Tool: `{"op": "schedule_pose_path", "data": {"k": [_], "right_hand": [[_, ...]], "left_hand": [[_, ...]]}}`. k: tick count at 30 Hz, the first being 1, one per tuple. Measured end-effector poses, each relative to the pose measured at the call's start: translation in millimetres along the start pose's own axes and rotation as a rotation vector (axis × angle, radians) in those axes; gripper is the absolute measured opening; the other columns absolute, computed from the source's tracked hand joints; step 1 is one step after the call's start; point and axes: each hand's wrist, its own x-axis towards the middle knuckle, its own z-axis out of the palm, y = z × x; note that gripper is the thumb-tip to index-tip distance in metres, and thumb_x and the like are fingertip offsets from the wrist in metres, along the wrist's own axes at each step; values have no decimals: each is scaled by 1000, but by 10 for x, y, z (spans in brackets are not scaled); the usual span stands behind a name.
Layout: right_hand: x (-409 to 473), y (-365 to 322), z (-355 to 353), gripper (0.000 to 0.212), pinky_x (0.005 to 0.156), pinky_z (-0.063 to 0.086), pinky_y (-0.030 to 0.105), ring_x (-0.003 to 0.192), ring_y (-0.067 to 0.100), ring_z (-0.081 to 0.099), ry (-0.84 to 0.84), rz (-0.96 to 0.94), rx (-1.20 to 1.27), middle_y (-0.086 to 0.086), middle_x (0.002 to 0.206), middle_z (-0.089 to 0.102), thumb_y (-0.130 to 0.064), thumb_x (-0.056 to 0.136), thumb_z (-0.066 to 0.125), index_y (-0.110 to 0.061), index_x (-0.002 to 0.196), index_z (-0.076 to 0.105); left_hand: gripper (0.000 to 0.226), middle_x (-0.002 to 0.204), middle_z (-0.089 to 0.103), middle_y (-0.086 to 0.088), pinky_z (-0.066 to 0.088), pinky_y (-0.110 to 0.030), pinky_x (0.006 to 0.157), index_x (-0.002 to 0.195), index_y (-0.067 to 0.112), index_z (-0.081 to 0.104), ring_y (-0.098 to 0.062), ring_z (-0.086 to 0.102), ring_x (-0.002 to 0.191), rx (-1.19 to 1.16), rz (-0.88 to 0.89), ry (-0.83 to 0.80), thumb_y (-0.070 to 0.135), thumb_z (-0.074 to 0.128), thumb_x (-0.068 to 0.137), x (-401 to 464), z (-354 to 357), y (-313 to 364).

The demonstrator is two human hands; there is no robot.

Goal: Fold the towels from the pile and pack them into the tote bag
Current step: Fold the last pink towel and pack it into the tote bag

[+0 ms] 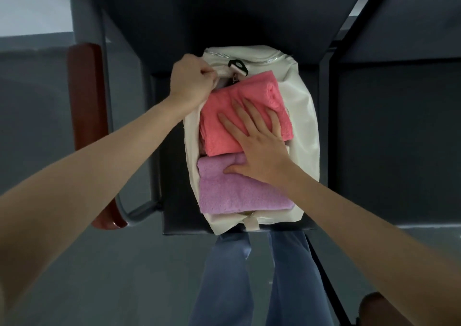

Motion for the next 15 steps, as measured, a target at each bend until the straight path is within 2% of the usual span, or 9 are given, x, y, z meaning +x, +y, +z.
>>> {"op": "schedule_pose_path", "data": {"k": [2,4,7,10,12,15], "right_hand": [[2,40,17,112,114,-8,54,148,26,2,-9,-11,26,6,161,6,-81,64,56,-30,153,10],[-3,82,28,111,114,-7,55,148,25,0,-12,-24,39,6,161,4,-82,66,54,-30,153,9],[-10,111,48,110,114,-7,55,148,23,-3,-15,-35,44,5,161,0,-83,67,50,-31,153,7],[-16,112,65,110,115,-6,56,148,23,-4,-13,-34,48,6,161,0,-84,67,50,-31,153,7],[-17,117,70,111,115,-5,56,148,23,-4,-9,-38,51,6,161,-1,-84,67,49,-30,153,7],[-8,132,70,111,114,-7,55,148,22,-5,-6,-44,59,5,161,-2,-84,67,49,-30,153,6]], "left_hand": [[30,60,47,1,34,-18,48,63,10,55,-3,43,50,-306,-250,-67,8,52,93,52,49,66],[35,62,45,0,35,-16,49,65,13,49,-6,42,54,-422,-335,-152,12,47,100,62,84,85],[32,68,46,-2,36,-20,59,71,12,51,-9,43,60,-458,-292,-212,17,46,102,36,65,30],[30,80,56,0,42,-16,63,92,9,59,-7,52,69,-395,-227,-325,37,51,99,2,47,8],[32,78,54,6,40,-11,57,89,12,58,-3,50,66,-266,-140,-340,44,57,93,6,72,-14],[29,78,53,8,40,-11,59,88,12,60,-2,49,68,-207,-72,-355,39,70,85,58,67,-63]]}}
